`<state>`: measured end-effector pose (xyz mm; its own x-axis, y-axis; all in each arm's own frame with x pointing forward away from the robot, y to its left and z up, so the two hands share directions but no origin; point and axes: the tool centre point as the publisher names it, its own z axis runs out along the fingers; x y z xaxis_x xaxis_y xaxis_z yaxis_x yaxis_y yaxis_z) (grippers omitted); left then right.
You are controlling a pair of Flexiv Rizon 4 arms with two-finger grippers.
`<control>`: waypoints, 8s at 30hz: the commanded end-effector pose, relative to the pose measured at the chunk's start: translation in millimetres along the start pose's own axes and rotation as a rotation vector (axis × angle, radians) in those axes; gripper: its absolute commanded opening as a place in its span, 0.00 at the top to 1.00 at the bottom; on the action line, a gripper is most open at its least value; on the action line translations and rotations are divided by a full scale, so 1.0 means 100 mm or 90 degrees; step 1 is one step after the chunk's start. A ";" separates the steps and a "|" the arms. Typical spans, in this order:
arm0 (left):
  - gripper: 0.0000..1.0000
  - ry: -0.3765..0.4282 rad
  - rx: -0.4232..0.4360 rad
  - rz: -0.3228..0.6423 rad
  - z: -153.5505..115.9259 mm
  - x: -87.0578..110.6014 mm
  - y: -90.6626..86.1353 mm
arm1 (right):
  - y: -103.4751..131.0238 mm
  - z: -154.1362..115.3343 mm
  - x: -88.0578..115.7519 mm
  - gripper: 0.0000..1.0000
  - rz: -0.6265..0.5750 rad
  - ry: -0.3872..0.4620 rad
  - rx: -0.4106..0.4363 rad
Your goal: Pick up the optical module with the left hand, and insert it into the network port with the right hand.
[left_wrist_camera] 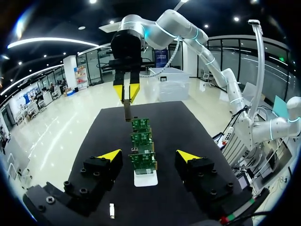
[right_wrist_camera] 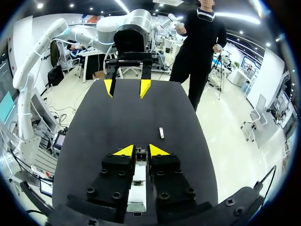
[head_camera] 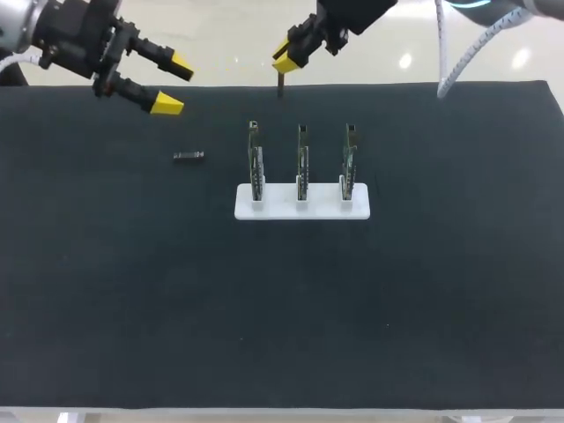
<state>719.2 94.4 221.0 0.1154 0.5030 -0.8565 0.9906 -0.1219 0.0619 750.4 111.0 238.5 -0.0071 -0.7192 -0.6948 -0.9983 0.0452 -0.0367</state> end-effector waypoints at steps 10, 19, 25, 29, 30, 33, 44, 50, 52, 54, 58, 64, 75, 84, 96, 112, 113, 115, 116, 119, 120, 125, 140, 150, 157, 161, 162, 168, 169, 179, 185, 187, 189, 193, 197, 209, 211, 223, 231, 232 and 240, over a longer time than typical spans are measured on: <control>0.00 0.002 0.004 0.000 0.00 0.00 0.03 | -0.05 0.11 0.22 1.00 0.001 0.023 -0.043; 0.00 0.002 0.004 0.000 0.00 0.00 0.03 | -0.02 0.13 0.39 1.00 -0.005 0.020 -0.050; 0.00 0.002 0.004 0.000 0.00 0.00 0.03 | 0.02 0.13 0.43 1.00 -0.006 0.024 -0.055; 0.00 0.002 0.004 0.000 0.00 0.00 0.03 | 0.03 0.12 0.46 1.00 -0.004 0.023 -0.063; 0.00 0.002 0.004 0.000 0.00 0.00 0.03 | 0.04 0.13 0.48 1.00 -0.006 0.023 -0.063; 0.00 0.002 0.004 0.000 0.00 0.00 0.03 | 0.04 0.13 0.51 1.00 -0.007 0.020 -0.064; 0.00 0.002 0.004 0.000 0.00 0.00 0.03 | 0.06 0.16 0.58 1.00 -0.009 0.007 -0.065; 0.00 0.002 0.004 0.000 0.00 0.00 0.03 | 0.07 0.16 0.57 1.00 -0.007 0.008 -0.064; 0.00 0.002 0.004 0.000 0.00 0.00 0.03 | 0.08 0.16 0.57 1.00 -0.006 0.008 -0.064; 0.00 0.002 0.004 0.000 0.00 0.00 0.03 | 0.08 0.16 0.58 1.00 -0.006 0.006 -0.063; 0.00 0.002 0.004 0.000 0.00 0.00 0.03 | 0.07 0.18 0.59 1.00 -0.008 0.003 -0.063; 0.00 0.002 0.004 0.000 0.00 0.00 0.03 | 0.07 0.19 0.61 1.00 -0.008 0.000 -0.062; 0.00 0.002 0.004 0.000 0.00 0.00 0.03 | 0.08 0.16 0.60 1.00 -0.005 0.004 -0.063; 0.00 0.002 0.004 0.000 0.00 0.00 0.03 | 0.07 0.16 0.60 1.00 -0.004 0.006 -0.064; 0.00 0.002 0.004 0.000 0.00 0.00 0.03 | 0.06 0.13 0.58 1.00 -0.003 0.010 -0.067; 0.00 0.002 0.004 0.000 0.00 0.00 0.03 | 0.06 0.18 0.62 1.00 -0.003 0.001 -0.065; 0.00 0.002 0.004 0.000 0.00 0.00 0.03 | 0.06 0.18 0.62 1.00 -0.003 0.001 -0.064; 0.00 0.002 0.004 0.000 0.00 0.00 0.03 | 0.06 0.18 0.61 1.00 -0.003 0.002 -0.063; 0.00 0.002 0.004 0.000 0.00 0.00 0.03 | 0.06 0.18 0.60 1.00 -0.002 0.003 -0.064; 0.00 0.002 0.004 0.000 0.00 0.00 0.03 | 0.06 0.17 0.58 1.00 -0.001 0.006 -0.065; 0.00 0.002 0.004 0.000 0.00 0.00 0.03 | 0.06 0.16 0.58 1.00 -0.001 0.006 -0.065; 0.00 0.002 0.004 0.000 0.00 0.00 0.03 | 0.06 0.16 0.58 1.00 0.000 0.008 -0.066; 0.00 0.002 0.004 0.000 0.00 0.00 0.03 | 0.06 0.19 0.62 1.00 -0.004 0.002 -0.062; 0.00 0.002 0.004 0.000 0.00 0.00 0.03 | 0.05 0.15 0.59 1.00 -0.002 0.008 -0.066; 0.00 0.002 0.004 0.000 0.00 0.00 0.03 | 0.04 0.13 0.58 1.00 0.000 0.012 -0.070; 0.00 0.002 0.004 0.000 0.00 0.00 0.03 | 0.03 0.14 0.59 1.00 -0.001 0.009 -0.069; 0.00 0.002 0.004 0.000 0.00 0.00 0.03 | 0.03 0.15 0.59 1.00 -0.001 0.008 -0.069; 0.00 0.002 0.004 0.000 0.00 0.00 0.03 | 0.04 0.18 0.60 1.00 -0.002 0.005 -0.067; 0.00 0.002 0.004 0.000 0.00 0.00 0.03 | 0.04 0.19 0.60 1.00 -0.002 0.004 -0.065; 0.00 0.002 0.004 0.000 0.00 0.00 0.03 | 0.05 0.15 0.56 1.00 0.000 0.012 -0.065; 0.00 0.002 0.004 0.000 0.00 0.00 0.03 | 0.06 0.15 0.57 1.00 0.001 0.011 -0.066; 0.00 0.002 0.004 0.000 0.00 0.00 0.03 | 0.06 0.16 0.58 1.00 0.001 0.009 -0.065; 0.00 0.002 0.004 0.000 0.00 0.00 0.03 | 0.06 0.17 0.59 1.00 0.001 0.007 -0.064; 0.00 0.002 0.004 0.000 0.00 0.00 0.03 | 0.06 0.18 0.60 1.00 0.001 0.005 -0.063; 0.00 0.002 0.004 0.000 0.00 0.00 0.03 | 0.06 0.19 0.61 1.00 0.001 0.003 -0.063; 0.00 0.002 0.004 0.000 0.00 0.00 0.03 | 0.08 0.20 0.60 1.00 0.003 0.000 -0.061; 0.00 0.002 0.004 0.000 0.00 0.00 0.03 | 0.08 0.18 0.59 1.00 0.004 0.002 -0.061; 0.00 0.002 0.004 0.000 0.00 0.00 0.03 | 0.09 0.15 0.60 1.00 0.003 0.008 -0.063; 0.00 0.002 0.004 0.000 0.00 0.00 0.03 | 0.09 0.18 0.65 1.00 0.002 0.000 -0.063; 0.00 0.002 0.004 0.000 0.00 0.00 0.03 | 0.09 0.18 0.65 1.00 0.002 -0.002 -0.063; 0.00 0.002 0.004 0.000 0.00 0.00 0.03 | 0.09 0.19 0.67 1.00 0.000 -0.006 -0.062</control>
<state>721.3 94.6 220.6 0.1161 0.5021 -0.8570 0.9902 -0.1264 0.0600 744.0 77.9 178.7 -0.0090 -0.7150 -0.6991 -0.9990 -0.0243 0.0377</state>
